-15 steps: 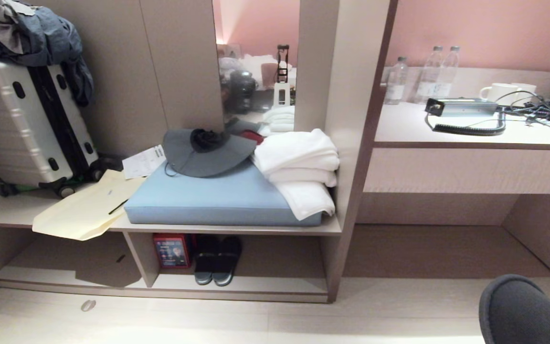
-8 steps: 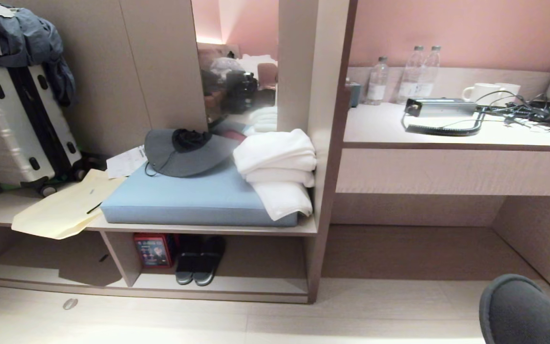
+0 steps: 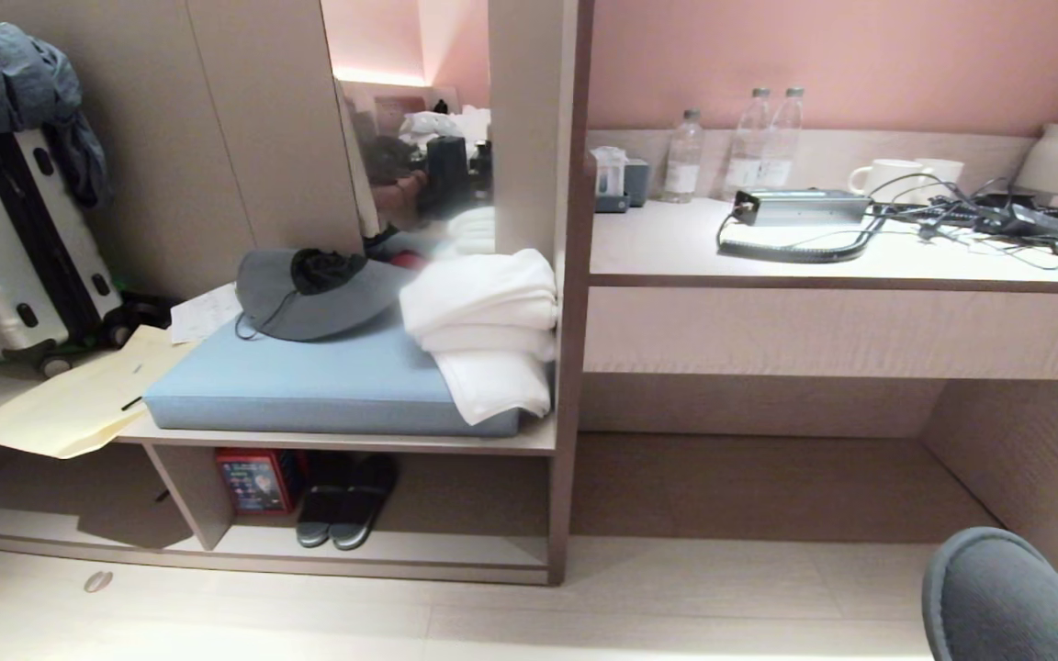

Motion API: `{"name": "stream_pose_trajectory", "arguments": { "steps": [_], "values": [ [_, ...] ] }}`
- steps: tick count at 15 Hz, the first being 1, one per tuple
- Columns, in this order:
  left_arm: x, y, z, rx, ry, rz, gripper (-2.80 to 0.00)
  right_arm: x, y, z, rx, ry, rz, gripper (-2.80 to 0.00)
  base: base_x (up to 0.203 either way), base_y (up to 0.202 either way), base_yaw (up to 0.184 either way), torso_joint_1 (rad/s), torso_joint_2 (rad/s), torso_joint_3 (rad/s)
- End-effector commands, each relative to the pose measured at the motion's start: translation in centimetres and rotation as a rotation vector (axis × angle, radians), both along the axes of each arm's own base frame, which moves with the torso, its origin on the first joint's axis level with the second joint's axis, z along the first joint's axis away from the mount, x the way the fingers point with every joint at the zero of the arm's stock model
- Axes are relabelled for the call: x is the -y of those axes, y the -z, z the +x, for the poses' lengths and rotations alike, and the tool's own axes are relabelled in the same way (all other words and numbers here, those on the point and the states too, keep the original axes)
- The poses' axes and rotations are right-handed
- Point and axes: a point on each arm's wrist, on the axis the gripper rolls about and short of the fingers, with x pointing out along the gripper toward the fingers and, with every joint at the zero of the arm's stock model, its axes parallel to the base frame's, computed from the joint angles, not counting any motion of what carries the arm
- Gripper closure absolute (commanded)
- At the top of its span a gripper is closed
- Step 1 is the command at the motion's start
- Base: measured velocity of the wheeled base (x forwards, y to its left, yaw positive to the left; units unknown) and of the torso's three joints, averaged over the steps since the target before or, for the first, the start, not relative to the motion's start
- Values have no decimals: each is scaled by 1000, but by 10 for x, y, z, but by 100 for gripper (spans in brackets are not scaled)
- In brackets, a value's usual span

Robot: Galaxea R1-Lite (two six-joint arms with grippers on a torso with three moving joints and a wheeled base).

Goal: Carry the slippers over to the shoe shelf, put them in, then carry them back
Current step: Place the slippers on the floor

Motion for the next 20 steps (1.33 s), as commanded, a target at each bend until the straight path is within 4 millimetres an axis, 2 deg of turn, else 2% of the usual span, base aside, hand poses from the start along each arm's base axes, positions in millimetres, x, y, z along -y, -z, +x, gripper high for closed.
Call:
{"name": "stream_pose_trajectory", "arguments": {
  "steps": [1,20],
  "values": [
    [0,0,0,-1,-1,0,0,0,0,0,0,-1,0,0,0,-199,1,7,2,-6],
    [0,0,0,-4,-4,0,0,0,0,0,-1,-1,1,0,0,-186,2,2,3,2]
  ]
}}
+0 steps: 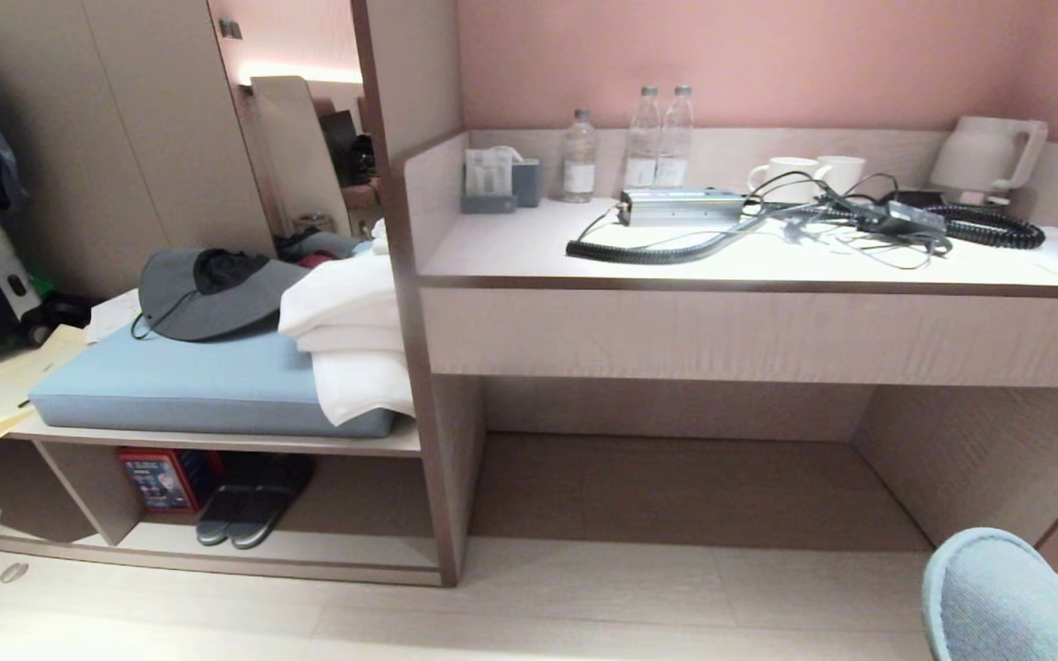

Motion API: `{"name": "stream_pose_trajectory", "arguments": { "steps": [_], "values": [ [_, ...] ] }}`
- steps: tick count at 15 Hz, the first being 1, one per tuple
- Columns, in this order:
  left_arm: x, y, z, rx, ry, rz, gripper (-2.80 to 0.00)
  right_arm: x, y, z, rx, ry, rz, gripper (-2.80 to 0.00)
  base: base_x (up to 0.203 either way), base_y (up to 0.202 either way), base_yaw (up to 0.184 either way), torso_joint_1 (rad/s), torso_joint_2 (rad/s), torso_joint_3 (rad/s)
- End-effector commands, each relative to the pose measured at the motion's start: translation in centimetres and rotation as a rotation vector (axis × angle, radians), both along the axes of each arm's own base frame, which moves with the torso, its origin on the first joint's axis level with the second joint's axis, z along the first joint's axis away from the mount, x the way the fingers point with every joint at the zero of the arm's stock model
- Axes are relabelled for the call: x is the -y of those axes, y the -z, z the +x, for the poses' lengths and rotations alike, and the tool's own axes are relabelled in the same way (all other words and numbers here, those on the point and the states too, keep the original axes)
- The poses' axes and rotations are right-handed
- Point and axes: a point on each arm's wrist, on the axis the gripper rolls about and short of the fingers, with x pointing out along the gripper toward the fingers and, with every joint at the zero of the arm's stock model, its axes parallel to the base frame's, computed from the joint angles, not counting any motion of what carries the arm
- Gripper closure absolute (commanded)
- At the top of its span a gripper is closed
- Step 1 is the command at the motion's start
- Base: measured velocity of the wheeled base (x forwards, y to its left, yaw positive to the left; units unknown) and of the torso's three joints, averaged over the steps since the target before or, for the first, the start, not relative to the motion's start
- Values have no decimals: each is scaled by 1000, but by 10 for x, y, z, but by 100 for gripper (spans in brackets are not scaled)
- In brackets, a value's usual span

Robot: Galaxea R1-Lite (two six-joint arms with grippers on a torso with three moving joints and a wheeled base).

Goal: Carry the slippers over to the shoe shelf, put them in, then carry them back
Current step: Place the slippers on the floor

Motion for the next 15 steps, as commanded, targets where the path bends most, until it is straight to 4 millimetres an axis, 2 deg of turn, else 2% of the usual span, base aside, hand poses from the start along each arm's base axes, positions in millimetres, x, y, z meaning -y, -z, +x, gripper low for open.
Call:
{"name": "stream_pose_trajectory", "arguments": {
  "steps": [1,7,15],
  "values": [
    [0,0,0,1,-1,0,0,0,0,0,-3,0,-1,0,0,0,0,0,0,0],
    [0,0,0,1,1,-3,0,0,0,0,0,-2,-4,0,0,0,0,0,1,-10],
    [0,0,0,-1,0,1,0,0,0,0,-2,-2,-8,0,0,0,0,3,1,-180]
  ]
}}
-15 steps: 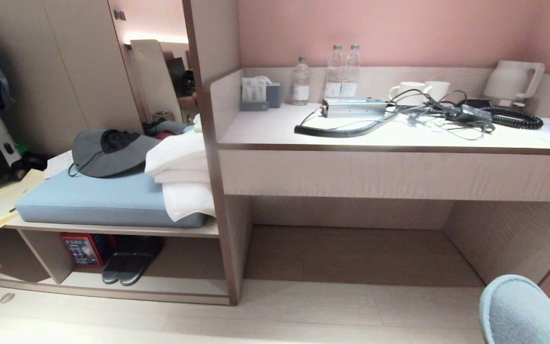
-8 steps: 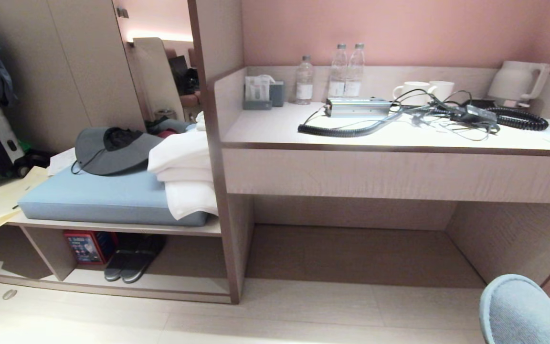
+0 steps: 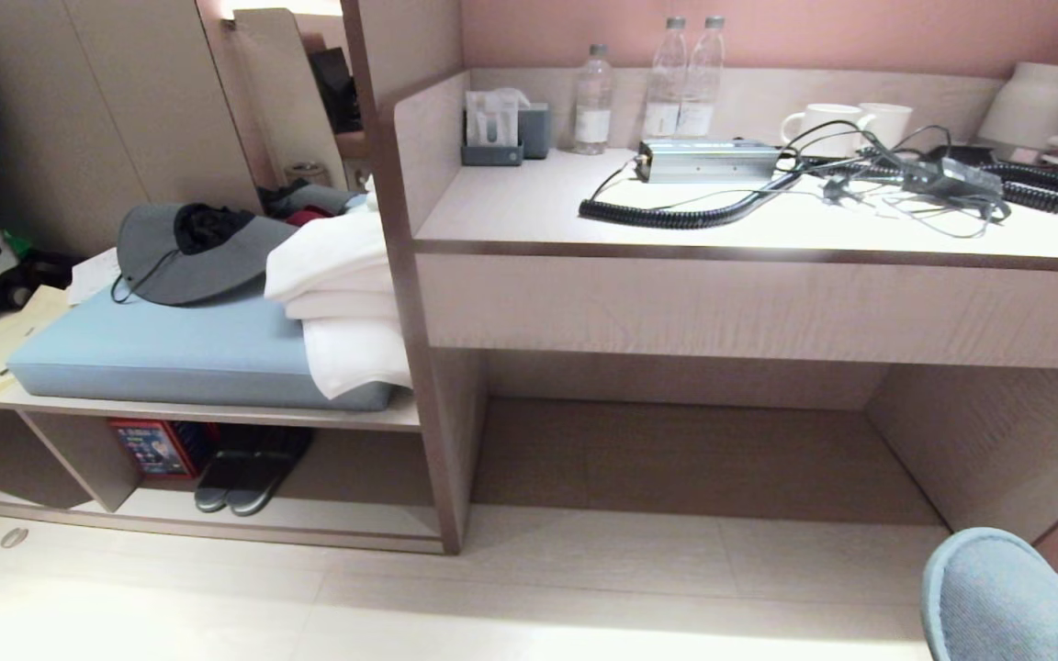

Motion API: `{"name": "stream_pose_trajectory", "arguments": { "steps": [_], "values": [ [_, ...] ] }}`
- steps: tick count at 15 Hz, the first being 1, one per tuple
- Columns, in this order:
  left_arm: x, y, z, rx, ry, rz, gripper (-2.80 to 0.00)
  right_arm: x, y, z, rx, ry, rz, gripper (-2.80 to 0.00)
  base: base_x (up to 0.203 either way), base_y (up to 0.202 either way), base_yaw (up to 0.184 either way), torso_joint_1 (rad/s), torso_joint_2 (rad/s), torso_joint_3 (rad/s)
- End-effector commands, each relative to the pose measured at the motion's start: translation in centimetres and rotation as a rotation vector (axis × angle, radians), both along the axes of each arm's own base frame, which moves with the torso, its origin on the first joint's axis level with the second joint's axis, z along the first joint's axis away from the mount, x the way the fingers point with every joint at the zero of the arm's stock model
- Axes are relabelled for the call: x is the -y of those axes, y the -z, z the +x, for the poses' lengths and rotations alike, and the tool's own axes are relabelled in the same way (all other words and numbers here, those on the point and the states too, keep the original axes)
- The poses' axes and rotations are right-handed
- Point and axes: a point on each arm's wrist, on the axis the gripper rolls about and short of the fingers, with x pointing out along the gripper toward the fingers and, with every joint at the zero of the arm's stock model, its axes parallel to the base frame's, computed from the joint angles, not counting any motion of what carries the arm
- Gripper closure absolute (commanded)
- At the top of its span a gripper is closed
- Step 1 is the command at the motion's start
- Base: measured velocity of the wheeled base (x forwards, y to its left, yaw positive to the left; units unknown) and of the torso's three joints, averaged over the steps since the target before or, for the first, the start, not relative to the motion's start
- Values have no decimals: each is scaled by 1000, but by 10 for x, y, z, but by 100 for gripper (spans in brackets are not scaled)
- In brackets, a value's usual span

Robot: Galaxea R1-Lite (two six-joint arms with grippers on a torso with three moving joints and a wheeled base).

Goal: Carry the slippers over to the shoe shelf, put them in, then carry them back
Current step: Place the slippers on the floor

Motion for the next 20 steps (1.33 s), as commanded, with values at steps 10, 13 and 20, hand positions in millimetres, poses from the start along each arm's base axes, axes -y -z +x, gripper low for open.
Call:
{"name": "stream_pose_trajectory", "arguments": {
  "steps": [10,13,20],
  "values": [
    [0,0,0,1,-1,-1,0,0,0,0,-2,1,2,0,0,0,0,3,3,-200],
    [0,0,0,0,0,-1,0,0,0,0,-2,1,2,0,0,0,0,5,2,-197],
    [0,0,0,1,-1,-1,0,0,0,0,-2,1,2,0,0,0,0,4,3,-198]
  ]
}}
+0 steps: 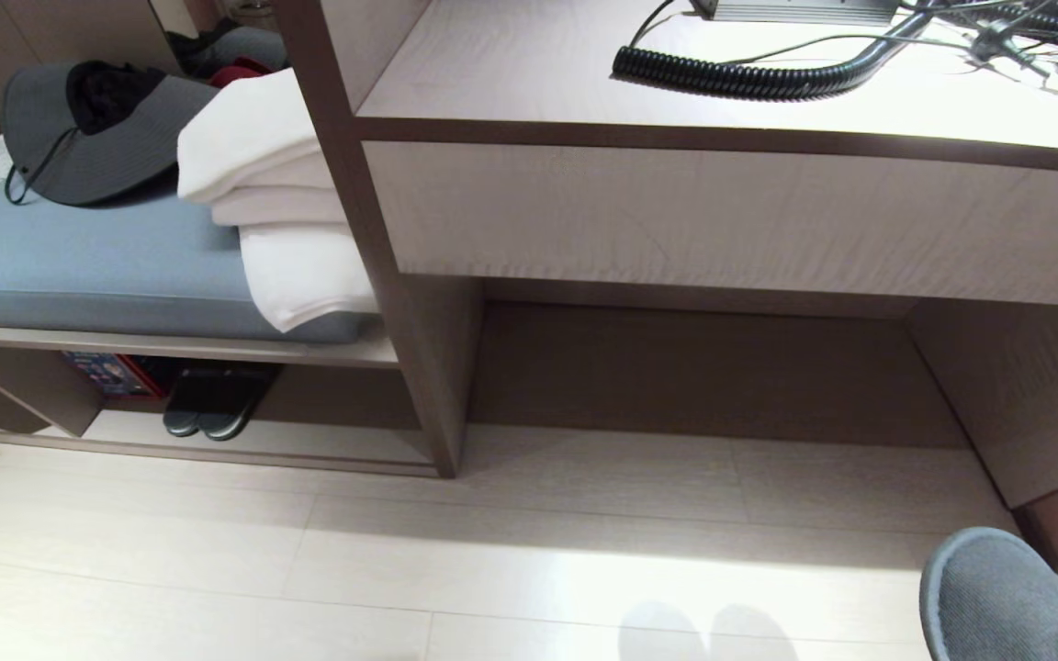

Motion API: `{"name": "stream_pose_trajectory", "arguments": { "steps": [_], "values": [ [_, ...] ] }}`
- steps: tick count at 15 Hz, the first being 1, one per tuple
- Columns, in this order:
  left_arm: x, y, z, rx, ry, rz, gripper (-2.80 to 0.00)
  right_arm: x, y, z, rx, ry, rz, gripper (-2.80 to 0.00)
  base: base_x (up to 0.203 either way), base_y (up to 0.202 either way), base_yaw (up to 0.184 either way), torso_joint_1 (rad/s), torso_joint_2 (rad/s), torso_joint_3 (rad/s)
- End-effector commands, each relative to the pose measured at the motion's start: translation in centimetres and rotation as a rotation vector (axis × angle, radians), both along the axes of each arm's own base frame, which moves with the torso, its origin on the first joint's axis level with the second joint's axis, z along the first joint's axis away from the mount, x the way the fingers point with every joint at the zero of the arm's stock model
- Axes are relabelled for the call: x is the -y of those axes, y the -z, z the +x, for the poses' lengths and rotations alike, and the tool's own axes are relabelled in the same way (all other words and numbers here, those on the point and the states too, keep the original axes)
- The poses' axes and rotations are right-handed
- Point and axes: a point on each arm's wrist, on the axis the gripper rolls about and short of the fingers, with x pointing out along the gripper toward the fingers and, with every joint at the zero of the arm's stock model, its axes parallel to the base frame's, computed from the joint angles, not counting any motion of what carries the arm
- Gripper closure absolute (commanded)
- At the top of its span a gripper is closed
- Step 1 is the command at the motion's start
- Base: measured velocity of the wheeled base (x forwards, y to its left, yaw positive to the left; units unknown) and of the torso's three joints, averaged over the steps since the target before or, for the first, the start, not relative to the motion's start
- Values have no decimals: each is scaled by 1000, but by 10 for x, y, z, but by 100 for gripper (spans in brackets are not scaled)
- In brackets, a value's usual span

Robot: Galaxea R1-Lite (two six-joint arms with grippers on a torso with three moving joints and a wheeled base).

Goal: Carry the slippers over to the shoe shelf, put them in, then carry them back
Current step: Place the slippers on the floor

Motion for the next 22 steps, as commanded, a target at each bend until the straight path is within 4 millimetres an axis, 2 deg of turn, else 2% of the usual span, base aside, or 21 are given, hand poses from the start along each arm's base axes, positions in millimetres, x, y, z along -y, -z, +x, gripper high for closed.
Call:
{"name": "stream_pose_trajectory", "arguments": {
  "steps": [1,22],
  "values": [
    [0,0,0,-1,0,0,0,0,0,0,-2,0,1,0,0,0,0,3,7,-201],
    [0,0,0,0,0,2,0,0,0,0,-4,1,4,0,0,0,0,2,3,-199]
  ]
}}
